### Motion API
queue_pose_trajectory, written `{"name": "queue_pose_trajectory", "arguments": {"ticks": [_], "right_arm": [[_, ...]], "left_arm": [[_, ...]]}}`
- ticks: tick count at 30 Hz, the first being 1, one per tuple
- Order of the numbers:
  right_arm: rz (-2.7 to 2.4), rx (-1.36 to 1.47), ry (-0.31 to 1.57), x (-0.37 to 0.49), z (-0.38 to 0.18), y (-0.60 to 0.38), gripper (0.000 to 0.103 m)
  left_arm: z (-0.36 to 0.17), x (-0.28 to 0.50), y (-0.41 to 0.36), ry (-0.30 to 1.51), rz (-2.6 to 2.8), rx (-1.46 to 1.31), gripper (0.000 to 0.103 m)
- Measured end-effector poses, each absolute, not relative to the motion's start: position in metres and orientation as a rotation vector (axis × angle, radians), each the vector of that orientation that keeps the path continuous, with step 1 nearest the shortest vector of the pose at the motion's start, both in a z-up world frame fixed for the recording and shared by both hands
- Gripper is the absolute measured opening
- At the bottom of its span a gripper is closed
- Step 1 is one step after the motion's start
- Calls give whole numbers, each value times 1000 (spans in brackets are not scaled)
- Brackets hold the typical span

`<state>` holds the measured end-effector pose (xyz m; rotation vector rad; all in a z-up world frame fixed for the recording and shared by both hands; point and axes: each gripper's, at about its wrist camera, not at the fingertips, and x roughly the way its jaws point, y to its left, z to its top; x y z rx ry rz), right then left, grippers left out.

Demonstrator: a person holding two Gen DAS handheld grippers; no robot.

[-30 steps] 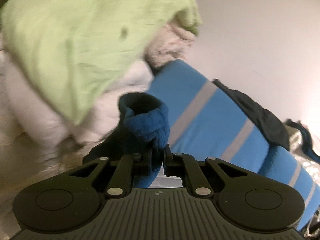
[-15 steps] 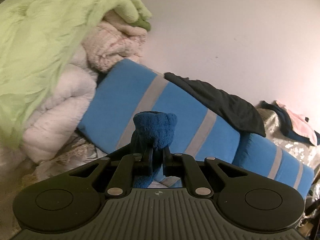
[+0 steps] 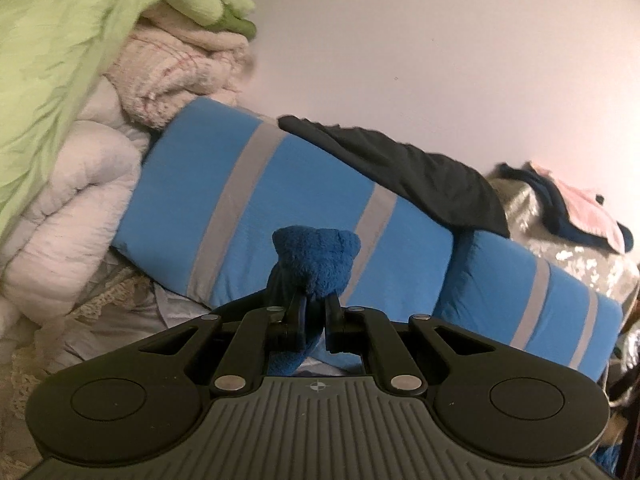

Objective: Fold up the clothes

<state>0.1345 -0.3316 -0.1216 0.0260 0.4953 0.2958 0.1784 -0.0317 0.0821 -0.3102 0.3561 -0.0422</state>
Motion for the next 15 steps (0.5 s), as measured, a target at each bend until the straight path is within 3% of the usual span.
{"name": "queue_pose_trajectory", "arguments": {"ticks": [15], "right_arm": [[324, 5, 484, 133, -121, -328, 103]], "left_arm": [[92, 202, -123, 351, -203, -71, 8]]}}
